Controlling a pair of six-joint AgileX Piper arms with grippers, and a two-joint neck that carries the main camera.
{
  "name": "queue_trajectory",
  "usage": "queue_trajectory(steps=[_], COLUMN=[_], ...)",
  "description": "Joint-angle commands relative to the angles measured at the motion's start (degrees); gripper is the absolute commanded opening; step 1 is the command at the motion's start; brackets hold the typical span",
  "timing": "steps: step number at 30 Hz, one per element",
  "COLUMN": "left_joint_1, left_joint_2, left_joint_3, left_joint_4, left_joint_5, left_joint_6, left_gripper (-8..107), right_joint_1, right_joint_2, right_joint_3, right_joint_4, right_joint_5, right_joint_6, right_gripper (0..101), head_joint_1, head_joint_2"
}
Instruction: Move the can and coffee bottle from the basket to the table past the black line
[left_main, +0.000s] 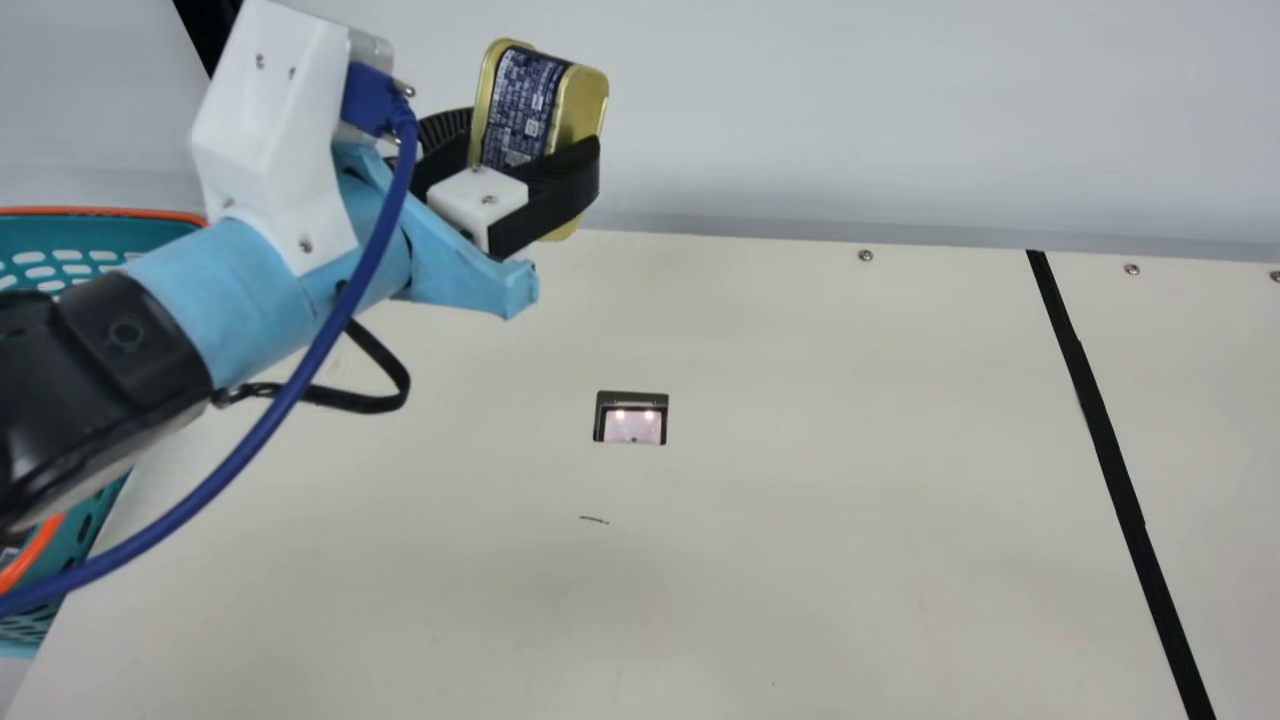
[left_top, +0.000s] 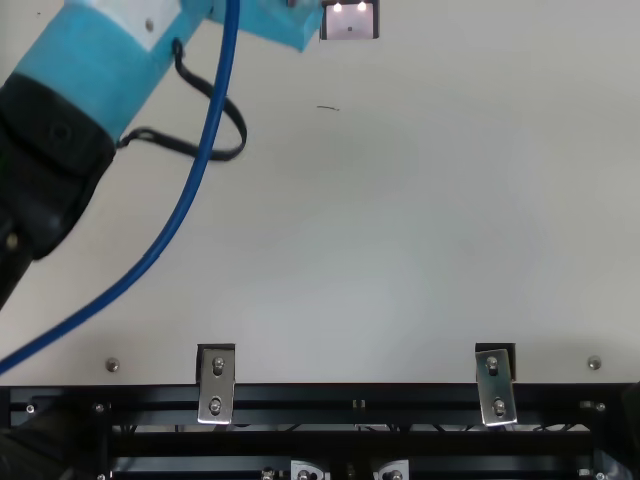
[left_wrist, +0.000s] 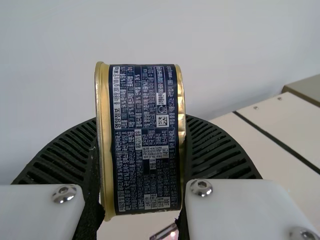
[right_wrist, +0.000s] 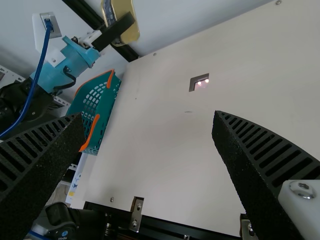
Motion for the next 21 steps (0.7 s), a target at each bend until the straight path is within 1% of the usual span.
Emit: queue_trajectory(steps=[1,5,9,13,17,18,21], left_joint_1=[-0.8,-2.4,-4.5,-6.6,-9.0,-8.1,-9.0], left_joint_2=[-1.0,-2.5,-3.5,-4.3,-5.5,-5.3,-5.5], left_joint_3=[0.7,2.8,6.1,9.2,10.0,10.0,10.0], left_joint_4=[4.8,9.4,11.6,10.1,4.1,7.5,4.5], left_joint_5=[3.3,6.3,8.3,10.1,12.7,11.9,12.4], left_joint_6=[-3.0,-4.8,-4.2,-0.8,5.9,1.7,5.1], left_gripper=[10,10,10,10,10,10,10], right_joint_1=[0.0,0.0,0.0,0.0,0.0,0.0,0.0], right_joint_2=[0.0,0.0,0.0,0.0,0.0,0.0,0.0], right_joint_3=[0.0,0.0,0.0,0.0,0.0,0.0,0.0], right_joint_4=[0.0,0.0,0.0,0.0,0.0,0.0,0.0], right_joint_5=[0.0,0.0,0.0,0.0,0.0,0.0,0.0], right_joint_6=[0.0,0.0,0.0,0.0,0.0,0.0,0.0], right_gripper=[101,101,101,101,101,101,101], head_joint_1=[-0.1,-0.1,-0.1,-0.1,-0.1,-0.1,-0.1], head_joint_2=[-0.4,-0.4,-0.4,-0.4,-0.4,-0.4,-0.4])
